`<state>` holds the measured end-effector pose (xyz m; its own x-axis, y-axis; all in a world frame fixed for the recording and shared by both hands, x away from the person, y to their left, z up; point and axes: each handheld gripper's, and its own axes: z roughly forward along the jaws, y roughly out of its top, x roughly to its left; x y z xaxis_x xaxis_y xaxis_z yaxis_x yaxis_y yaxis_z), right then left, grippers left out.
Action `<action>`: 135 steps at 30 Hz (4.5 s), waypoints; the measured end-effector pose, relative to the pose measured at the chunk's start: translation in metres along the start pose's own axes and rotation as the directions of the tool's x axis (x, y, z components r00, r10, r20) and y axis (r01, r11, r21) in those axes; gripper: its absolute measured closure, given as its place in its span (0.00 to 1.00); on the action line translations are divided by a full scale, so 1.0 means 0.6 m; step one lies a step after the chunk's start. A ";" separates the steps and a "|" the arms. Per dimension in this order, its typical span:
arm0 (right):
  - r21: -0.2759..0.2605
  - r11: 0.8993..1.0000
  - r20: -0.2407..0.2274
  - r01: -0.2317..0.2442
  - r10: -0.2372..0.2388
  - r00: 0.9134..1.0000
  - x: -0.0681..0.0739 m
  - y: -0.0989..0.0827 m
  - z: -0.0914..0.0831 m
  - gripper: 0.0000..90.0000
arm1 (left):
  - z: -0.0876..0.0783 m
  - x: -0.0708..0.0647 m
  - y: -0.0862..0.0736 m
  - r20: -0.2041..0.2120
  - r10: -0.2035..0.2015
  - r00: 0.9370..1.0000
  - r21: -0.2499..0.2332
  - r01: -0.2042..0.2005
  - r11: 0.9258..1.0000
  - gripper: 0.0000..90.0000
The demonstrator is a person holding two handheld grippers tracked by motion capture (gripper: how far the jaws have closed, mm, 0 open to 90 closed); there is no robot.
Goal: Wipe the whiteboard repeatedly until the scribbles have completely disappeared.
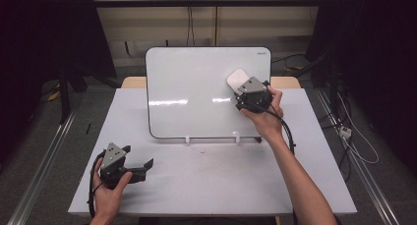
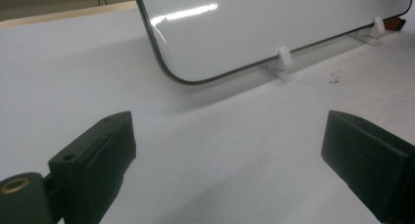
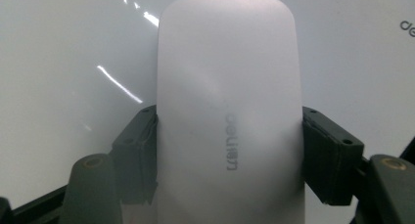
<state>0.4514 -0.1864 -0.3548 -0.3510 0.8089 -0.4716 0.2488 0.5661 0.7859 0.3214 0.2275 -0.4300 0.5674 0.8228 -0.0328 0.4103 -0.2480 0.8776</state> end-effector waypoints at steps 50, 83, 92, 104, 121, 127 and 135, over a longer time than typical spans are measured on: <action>-0.001 1.000 -0.028 0.030 -0.030 0.999 0.008 0.003 0.001 0.35 | -0.005 0.005 -0.001 0.000 -0.008 1.000 -0.007 0.008 1.000 0.07; 0.008 0.999 -0.023 0.048 -0.048 0.999 0.032 -0.028 -0.012 0.35 | -0.002 0.002 0.000 0.001 0.007 1.000 0.001 -0.007 1.000 0.06; 0.007 0.996 -0.060 0.094 -0.094 0.994 0.073 -0.029 -0.013 0.35 | -0.002 0.002 0.001 0.001 0.009 1.000 0.004 -0.009 1.000 0.06; 0.001 0.989 -0.095 0.148 -0.148 0.985 0.104 -0.032 -0.015 0.35 | -0.002 0.002 0.000 0.003 0.008 1.000 0.003 -0.008 1.000 0.07; -0.005 0.998 -0.058 0.059 -0.059 0.997 0.042 -0.029 -0.011 0.35 | -0.003 0.004 -0.001 -0.001 -0.003 1.000 -0.003 0.003 1.000 0.07; 0.002 0.999 -0.043 0.033 -0.033 0.999 0.016 -0.024 -0.010 0.35 | -0.002 0.004 -0.001 0.001 -0.005 1.000 -0.001 0.005 1.000 0.06; 0.010 1.000 -0.008 -0.014 0.014 1.000 -0.033 -0.017 -0.008 0.35 | -0.003 0.004 -0.001 0.000 -0.002 1.000 -0.002 0.002 1.000 0.07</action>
<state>0.4517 -0.2088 -0.3515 -0.3547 0.8155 -0.4573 0.2624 0.5563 0.7885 0.3213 0.2306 -0.4296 0.5662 0.8236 -0.0346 0.4105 -0.2453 0.8782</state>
